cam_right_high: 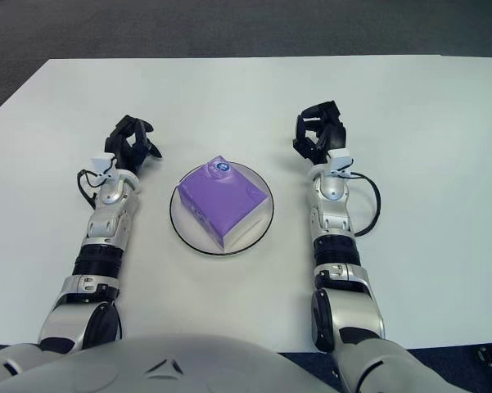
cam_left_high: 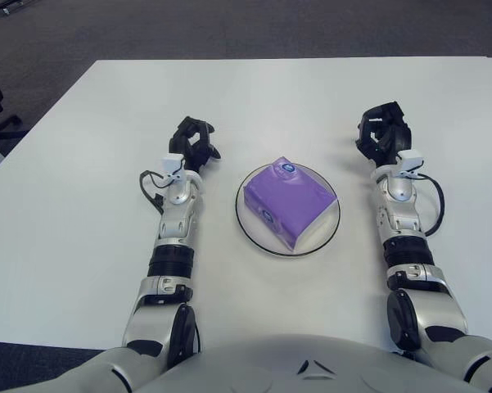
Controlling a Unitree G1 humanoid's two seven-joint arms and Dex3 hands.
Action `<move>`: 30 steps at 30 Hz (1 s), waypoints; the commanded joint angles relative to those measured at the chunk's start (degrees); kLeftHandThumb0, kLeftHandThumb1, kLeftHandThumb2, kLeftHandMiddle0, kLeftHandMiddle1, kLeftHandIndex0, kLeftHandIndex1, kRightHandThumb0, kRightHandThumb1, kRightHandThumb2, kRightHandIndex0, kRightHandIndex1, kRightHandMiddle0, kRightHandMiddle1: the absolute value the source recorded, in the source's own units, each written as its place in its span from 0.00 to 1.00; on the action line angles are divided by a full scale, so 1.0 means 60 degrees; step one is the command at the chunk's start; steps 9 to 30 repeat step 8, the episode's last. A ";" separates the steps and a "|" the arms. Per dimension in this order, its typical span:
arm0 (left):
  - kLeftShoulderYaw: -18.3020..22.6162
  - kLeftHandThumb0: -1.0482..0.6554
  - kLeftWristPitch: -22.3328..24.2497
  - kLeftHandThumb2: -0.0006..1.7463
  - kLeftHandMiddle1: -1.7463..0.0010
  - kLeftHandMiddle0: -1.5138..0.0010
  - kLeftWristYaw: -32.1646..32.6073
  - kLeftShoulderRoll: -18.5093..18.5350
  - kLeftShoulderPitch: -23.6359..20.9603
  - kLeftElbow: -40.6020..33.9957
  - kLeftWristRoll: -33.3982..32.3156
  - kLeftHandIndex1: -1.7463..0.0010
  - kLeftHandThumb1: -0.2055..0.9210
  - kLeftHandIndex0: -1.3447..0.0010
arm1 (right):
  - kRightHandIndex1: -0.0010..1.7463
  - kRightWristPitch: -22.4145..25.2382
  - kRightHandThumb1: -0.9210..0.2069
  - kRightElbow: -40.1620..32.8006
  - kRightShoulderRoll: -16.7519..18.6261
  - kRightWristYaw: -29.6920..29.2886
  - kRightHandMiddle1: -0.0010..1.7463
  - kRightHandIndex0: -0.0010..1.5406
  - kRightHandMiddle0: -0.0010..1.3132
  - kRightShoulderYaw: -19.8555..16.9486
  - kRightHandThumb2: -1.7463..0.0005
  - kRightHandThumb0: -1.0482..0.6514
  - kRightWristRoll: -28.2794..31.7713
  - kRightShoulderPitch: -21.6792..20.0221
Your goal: Put the tissue paper into the plate.
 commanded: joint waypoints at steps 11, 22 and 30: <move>0.0151 0.43 -0.0148 0.30 0.00 0.35 -0.0098 0.0502 0.1006 0.0851 0.0280 0.00 1.00 0.51 | 0.98 0.0524 0.14 0.0402 0.0294 0.0016 1.00 0.48 0.23 0.0232 0.58 0.40 -0.0311 0.1488; 0.0151 0.43 -0.0148 0.30 0.00 0.35 -0.0098 0.0502 0.1006 0.0851 0.0280 0.00 1.00 0.51 | 0.98 0.0524 0.14 0.0402 0.0294 0.0016 1.00 0.48 0.23 0.0232 0.58 0.40 -0.0311 0.1488; 0.0151 0.43 -0.0148 0.30 0.00 0.35 -0.0098 0.0502 0.1006 0.0851 0.0280 0.00 1.00 0.51 | 0.98 0.0524 0.14 0.0402 0.0294 0.0016 1.00 0.48 0.23 0.0232 0.58 0.40 -0.0311 0.1488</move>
